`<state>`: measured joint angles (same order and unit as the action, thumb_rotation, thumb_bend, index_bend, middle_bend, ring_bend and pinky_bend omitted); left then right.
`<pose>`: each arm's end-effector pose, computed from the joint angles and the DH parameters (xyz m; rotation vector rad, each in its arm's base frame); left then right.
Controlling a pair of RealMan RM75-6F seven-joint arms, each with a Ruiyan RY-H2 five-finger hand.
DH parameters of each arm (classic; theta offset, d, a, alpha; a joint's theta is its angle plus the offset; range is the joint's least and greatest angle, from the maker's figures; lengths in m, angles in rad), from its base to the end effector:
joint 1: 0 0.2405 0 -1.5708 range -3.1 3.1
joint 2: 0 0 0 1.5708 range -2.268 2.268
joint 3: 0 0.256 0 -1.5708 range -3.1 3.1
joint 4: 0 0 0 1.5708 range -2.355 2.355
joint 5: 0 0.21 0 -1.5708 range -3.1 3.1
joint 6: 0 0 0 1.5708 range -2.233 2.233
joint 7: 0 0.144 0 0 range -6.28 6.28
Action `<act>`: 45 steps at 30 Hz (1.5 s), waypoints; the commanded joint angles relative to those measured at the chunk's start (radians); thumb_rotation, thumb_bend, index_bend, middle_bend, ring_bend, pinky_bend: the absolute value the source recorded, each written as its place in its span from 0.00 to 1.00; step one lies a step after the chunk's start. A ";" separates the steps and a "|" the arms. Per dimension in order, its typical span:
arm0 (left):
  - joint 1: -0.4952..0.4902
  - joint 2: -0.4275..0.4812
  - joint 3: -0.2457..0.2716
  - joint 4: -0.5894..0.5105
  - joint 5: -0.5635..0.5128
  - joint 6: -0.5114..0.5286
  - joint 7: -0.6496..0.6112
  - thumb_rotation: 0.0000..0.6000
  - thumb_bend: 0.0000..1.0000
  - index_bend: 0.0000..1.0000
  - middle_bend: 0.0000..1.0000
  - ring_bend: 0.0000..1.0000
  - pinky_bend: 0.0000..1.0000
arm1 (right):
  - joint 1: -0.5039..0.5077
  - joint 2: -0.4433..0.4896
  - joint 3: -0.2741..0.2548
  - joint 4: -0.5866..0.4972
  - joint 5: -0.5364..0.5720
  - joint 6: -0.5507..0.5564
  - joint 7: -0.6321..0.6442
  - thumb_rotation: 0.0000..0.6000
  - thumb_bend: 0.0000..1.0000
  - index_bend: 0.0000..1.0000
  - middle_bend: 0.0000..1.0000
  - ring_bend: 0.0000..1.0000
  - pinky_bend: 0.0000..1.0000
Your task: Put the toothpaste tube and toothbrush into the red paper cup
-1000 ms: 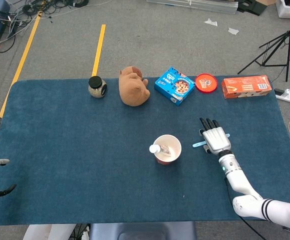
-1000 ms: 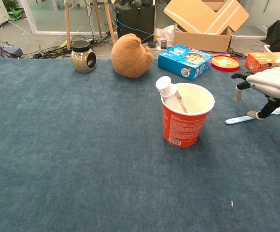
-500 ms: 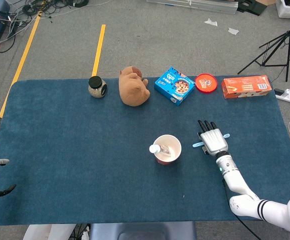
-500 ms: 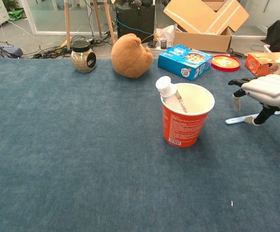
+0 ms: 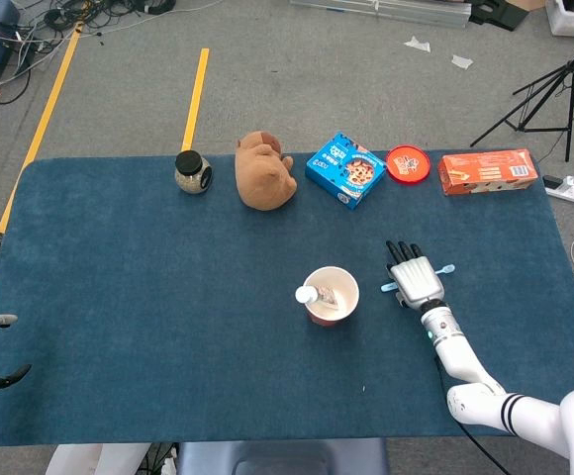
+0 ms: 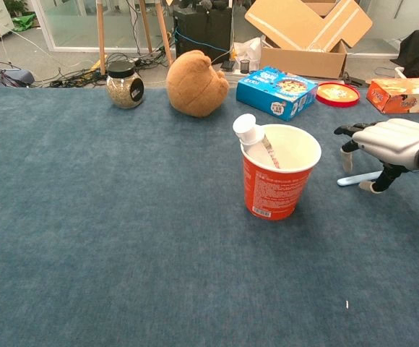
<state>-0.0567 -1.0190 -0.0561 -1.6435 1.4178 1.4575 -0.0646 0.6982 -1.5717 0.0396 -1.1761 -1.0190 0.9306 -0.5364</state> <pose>-0.3281 0.1728 0.1910 -1.3007 -0.9602 -0.8372 -0.2564 -0.3564 -0.0058 1.8402 -0.6992 0.4450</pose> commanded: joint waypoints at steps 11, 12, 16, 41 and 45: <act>0.001 0.002 0.000 -0.001 0.000 0.002 -0.003 1.00 0.00 0.29 0.36 0.26 0.31 | -0.001 -0.024 0.023 0.023 -0.001 -0.024 -0.020 1.00 0.23 0.47 0.02 0.00 0.13; 0.001 0.002 0.000 -0.001 0.001 0.002 -0.004 1.00 0.00 0.29 0.36 0.26 0.31 | -0.001 -0.025 0.024 0.024 -0.001 -0.025 -0.021 1.00 0.23 0.47 0.02 0.00 0.13; 0.002 0.002 0.000 -0.002 0.001 0.004 -0.005 1.00 0.00 0.29 0.36 0.26 0.31 | -0.001 -0.029 0.029 0.030 0.001 -0.031 -0.026 1.00 0.24 0.47 0.02 0.00 0.13; 0.005 0.005 0.000 -0.004 0.004 0.008 -0.009 1.00 0.00 0.29 0.36 0.26 0.31 | -0.003 -0.049 0.055 0.048 0.011 -0.051 -0.048 1.00 0.25 0.53 0.02 0.00 0.13; 0.005 0.005 0.000 -0.004 0.004 0.008 -0.009 1.00 0.00 0.29 0.36 0.26 0.31 | -0.003 -0.051 0.058 0.048 0.015 -0.053 -0.052 1.00 0.25 0.54 0.03 0.00 0.13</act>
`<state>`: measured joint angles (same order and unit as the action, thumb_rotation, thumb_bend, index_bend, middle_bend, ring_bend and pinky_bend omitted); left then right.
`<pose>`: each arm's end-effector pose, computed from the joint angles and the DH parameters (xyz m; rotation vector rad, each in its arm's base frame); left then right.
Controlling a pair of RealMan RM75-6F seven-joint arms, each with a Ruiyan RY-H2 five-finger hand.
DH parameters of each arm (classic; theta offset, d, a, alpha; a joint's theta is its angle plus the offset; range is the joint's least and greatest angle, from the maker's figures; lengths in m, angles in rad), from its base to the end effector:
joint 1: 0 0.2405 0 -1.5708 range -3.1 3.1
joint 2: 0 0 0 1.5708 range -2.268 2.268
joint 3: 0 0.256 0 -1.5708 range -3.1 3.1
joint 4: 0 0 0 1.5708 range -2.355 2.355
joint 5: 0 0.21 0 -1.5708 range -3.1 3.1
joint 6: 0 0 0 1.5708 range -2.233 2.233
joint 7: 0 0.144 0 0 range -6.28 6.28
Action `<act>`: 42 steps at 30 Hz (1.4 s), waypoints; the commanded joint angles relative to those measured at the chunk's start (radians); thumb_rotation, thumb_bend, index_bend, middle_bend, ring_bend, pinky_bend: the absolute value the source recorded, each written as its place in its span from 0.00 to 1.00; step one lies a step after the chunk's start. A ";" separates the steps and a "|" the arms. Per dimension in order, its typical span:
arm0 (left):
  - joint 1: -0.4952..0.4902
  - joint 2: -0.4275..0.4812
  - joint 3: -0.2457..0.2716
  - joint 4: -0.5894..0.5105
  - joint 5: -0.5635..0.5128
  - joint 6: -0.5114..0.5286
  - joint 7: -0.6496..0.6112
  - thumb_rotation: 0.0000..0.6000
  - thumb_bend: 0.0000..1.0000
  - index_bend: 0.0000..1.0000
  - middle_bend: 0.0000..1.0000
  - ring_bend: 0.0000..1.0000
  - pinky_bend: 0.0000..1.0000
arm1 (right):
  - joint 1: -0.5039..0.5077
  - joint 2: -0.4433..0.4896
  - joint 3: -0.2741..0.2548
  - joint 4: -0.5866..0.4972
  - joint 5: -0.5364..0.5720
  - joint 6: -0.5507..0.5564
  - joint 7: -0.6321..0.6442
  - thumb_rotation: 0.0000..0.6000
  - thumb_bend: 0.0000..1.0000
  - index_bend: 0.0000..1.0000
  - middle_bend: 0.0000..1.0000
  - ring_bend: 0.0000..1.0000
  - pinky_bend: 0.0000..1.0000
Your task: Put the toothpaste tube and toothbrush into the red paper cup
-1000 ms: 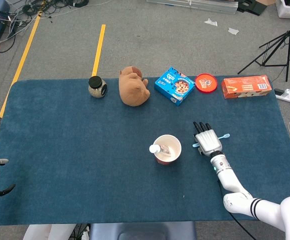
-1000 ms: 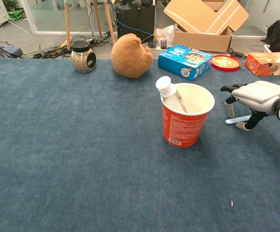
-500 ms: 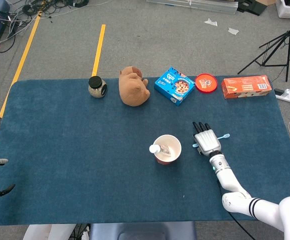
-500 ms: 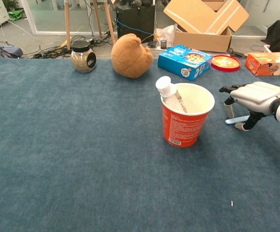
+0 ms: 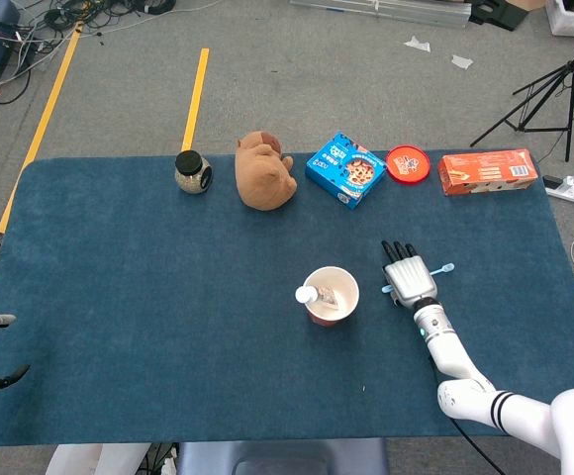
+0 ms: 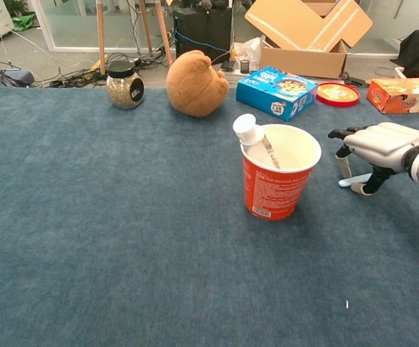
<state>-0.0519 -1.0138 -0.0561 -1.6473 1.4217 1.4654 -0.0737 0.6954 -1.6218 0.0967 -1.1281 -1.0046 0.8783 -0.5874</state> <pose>-0.3274 0.1713 0.1931 -1.2949 -0.9606 -0.8462 -0.2524 -0.3630 -0.0188 1.8391 -0.7103 0.4236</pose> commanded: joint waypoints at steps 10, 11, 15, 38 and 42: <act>0.000 0.000 0.000 0.000 0.000 0.001 0.000 1.00 0.00 0.29 0.36 0.26 0.31 | -0.009 0.002 0.008 -0.006 0.001 0.006 0.010 1.00 0.26 0.58 0.04 0.00 0.13; 0.000 0.000 -0.001 0.000 0.000 0.001 0.000 1.00 0.00 0.29 0.36 0.26 0.31 | -0.010 0.004 0.008 -0.007 0.000 0.007 0.013 1.00 0.26 0.58 0.04 0.00 0.13; 0.000 -0.001 0.000 0.000 0.000 -0.001 0.002 1.00 0.00 0.29 0.36 0.26 0.31 | -0.016 0.012 0.011 -0.019 -0.006 0.016 0.024 1.00 0.26 0.58 0.05 0.00 0.13; -0.003 -0.004 0.000 0.002 -0.004 -0.007 0.011 1.00 0.00 0.29 0.36 0.26 0.31 | -0.030 0.139 0.067 -0.235 -0.035 0.106 0.060 1.00 0.27 0.59 0.05 0.00 0.13; -0.003 -0.004 0.000 0.002 -0.004 -0.007 0.011 1.00 0.00 0.29 0.36 0.26 0.31 | -0.029 0.156 0.077 -0.268 -0.034 0.119 0.060 1.00 0.27 0.59 0.05 0.00 0.13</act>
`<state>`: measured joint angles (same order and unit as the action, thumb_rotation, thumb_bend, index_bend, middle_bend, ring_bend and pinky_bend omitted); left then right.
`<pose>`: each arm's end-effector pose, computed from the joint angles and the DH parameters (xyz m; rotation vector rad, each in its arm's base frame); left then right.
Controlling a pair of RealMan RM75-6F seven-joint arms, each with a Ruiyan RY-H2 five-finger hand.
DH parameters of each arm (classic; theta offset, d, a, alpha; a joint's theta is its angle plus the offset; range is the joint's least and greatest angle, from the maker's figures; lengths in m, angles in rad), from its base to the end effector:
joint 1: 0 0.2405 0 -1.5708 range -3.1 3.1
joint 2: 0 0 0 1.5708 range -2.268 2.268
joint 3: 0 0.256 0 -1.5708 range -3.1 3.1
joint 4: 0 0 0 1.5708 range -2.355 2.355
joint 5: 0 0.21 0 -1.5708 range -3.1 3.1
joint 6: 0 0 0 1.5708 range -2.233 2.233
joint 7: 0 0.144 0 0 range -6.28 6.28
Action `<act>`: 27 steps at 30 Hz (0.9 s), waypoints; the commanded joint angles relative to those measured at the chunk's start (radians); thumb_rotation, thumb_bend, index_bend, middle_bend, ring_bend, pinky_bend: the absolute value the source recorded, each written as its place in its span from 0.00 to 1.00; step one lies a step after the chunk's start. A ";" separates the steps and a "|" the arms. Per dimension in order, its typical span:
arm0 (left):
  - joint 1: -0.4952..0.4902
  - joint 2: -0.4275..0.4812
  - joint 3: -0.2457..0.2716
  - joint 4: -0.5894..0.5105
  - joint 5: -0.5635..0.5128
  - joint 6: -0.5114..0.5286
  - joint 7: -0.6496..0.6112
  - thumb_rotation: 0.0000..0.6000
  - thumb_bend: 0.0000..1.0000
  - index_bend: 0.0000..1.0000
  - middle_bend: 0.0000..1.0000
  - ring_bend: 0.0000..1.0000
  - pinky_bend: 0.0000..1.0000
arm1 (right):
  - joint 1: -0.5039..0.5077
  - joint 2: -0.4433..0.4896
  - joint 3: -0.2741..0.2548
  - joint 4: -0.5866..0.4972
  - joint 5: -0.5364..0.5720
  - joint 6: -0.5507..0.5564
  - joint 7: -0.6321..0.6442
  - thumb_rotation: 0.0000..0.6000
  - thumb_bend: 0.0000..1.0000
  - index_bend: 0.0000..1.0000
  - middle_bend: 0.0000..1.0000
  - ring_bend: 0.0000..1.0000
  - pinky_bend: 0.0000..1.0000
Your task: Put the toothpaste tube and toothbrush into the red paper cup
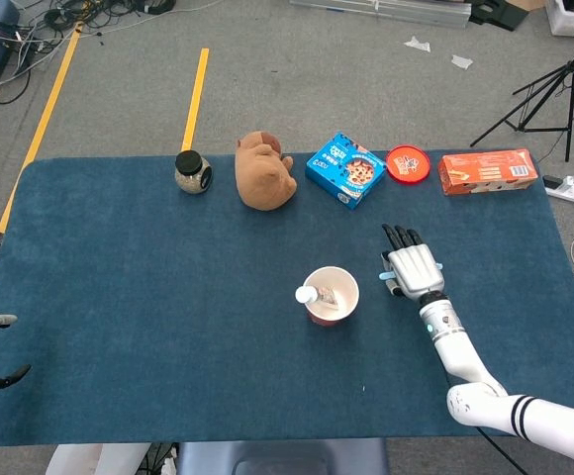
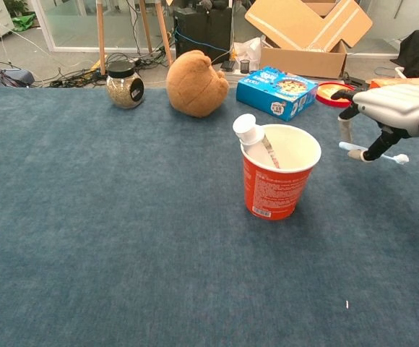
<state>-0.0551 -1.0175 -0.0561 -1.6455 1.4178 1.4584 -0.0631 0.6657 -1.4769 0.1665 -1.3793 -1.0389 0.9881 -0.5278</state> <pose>-0.3280 0.1723 0.1914 -1.2999 -0.9597 -0.8357 -0.2180 -0.3585 0.0250 1.7496 -0.7639 0.6422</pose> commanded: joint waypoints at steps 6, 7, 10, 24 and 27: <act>0.000 0.001 0.000 -0.001 0.000 0.000 0.000 1.00 0.00 0.29 0.36 0.26 0.31 | 0.000 0.040 0.022 -0.065 0.001 0.029 0.010 1.00 0.27 0.59 0.05 0.00 0.13; 0.000 0.001 0.000 -0.001 0.000 0.000 0.000 1.00 0.00 0.29 0.36 0.26 0.31 | 0.000 0.045 0.026 -0.074 0.000 0.033 0.013 1.00 0.27 0.59 0.05 0.00 0.13; 0.000 0.001 0.001 -0.002 0.000 -0.001 0.002 1.00 0.00 0.29 0.36 0.26 0.31 | -0.003 0.071 0.042 -0.118 -0.005 0.052 0.030 1.00 0.27 0.59 0.05 0.00 0.13; -0.003 -0.003 0.003 -0.003 -0.002 -0.008 0.016 1.00 0.00 0.29 0.36 0.26 0.31 | -0.023 0.237 0.109 -0.393 -0.025 0.114 0.103 1.00 0.27 0.59 0.06 0.00 0.13; -0.003 -0.003 0.003 -0.003 -0.004 -0.009 0.018 1.00 0.00 0.29 0.36 0.26 0.31 | -0.027 0.275 0.117 -0.460 -0.032 0.116 0.122 1.00 0.27 0.59 0.06 0.00 0.13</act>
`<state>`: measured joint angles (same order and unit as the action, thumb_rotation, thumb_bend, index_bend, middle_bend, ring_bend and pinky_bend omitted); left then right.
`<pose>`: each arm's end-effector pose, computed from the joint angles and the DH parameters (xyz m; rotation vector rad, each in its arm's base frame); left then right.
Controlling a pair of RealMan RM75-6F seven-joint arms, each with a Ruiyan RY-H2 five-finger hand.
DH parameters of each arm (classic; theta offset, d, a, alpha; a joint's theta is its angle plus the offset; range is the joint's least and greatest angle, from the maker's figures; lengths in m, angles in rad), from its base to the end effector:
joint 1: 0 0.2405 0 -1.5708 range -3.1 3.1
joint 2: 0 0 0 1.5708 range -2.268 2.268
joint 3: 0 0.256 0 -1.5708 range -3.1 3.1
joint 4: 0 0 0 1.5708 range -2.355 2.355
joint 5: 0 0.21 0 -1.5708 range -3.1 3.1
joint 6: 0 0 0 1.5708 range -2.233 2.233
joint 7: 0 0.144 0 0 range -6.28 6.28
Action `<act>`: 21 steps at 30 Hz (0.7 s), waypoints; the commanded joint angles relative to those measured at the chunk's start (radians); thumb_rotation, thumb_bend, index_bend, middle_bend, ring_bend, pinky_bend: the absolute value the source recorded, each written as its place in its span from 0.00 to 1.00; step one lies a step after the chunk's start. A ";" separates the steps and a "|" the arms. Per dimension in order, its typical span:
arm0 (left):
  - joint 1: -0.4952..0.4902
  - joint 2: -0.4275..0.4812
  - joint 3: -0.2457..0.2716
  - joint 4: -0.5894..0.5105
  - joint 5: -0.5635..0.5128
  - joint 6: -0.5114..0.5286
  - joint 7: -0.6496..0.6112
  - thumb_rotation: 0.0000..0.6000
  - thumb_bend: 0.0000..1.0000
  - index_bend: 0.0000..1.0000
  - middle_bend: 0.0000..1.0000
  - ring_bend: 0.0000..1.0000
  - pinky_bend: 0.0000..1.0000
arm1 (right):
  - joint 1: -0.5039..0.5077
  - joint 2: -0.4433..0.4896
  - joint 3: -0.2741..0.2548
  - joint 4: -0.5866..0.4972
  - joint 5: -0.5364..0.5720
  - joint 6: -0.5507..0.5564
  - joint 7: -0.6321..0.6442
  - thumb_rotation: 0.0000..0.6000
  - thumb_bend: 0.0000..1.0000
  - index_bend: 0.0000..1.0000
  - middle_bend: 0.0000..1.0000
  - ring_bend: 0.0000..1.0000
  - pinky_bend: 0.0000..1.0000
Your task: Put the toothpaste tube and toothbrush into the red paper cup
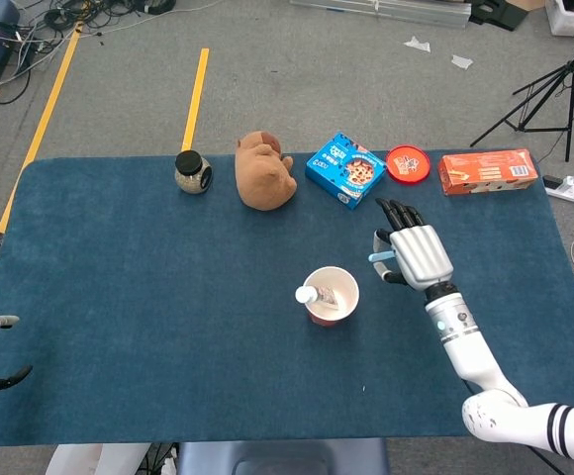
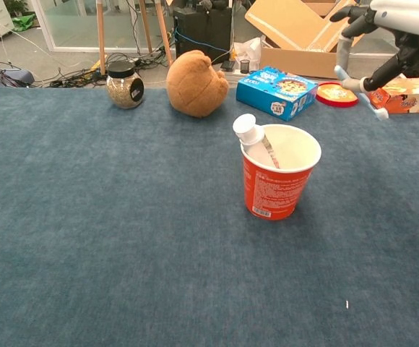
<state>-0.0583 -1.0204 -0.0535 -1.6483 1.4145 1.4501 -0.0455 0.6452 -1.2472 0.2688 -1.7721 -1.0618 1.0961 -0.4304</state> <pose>-0.3279 0.1726 0.1889 -1.3092 -0.9594 -0.8202 -0.1502 -0.3420 0.0935 1.6639 -0.8462 0.9718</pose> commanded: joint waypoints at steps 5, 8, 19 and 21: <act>-0.001 0.000 0.000 -0.001 -0.002 -0.003 0.002 1.00 0.00 0.29 0.36 0.26 0.31 | -0.010 0.093 0.027 -0.153 -0.023 0.006 0.068 1.00 0.27 0.59 0.07 0.00 0.13; -0.002 -0.001 0.001 0.000 -0.002 -0.005 0.005 1.00 0.00 0.29 0.36 0.26 0.31 | -0.005 0.106 0.034 -0.184 -0.027 -0.002 0.097 1.00 0.27 0.59 0.07 0.00 0.13; -0.001 0.001 0.001 0.000 -0.003 -0.005 -0.001 1.00 0.00 0.29 0.36 0.26 0.31 | 0.019 0.122 0.043 -0.251 -0.046 -0.046 0.202 1.00 0.27 0.59 0.08 0.00 0.13; -0.001 0.001 0.000 0.001 -0.005 -0.006 -0.002 1.00 0.00 0.29 0.36 0.26 0.31 | 0.023 0.116 0.041 -0.252 -0.052 -0.051 0.215 1.00 0.27 0.59 0.08 0.00 0.13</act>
<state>-0.0598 -1.0194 -0.0533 -1.6479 1.4093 1.4442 -0.0479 0.6653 -1.1274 0.3110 -2.0223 -1.1102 1.0486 -0.2204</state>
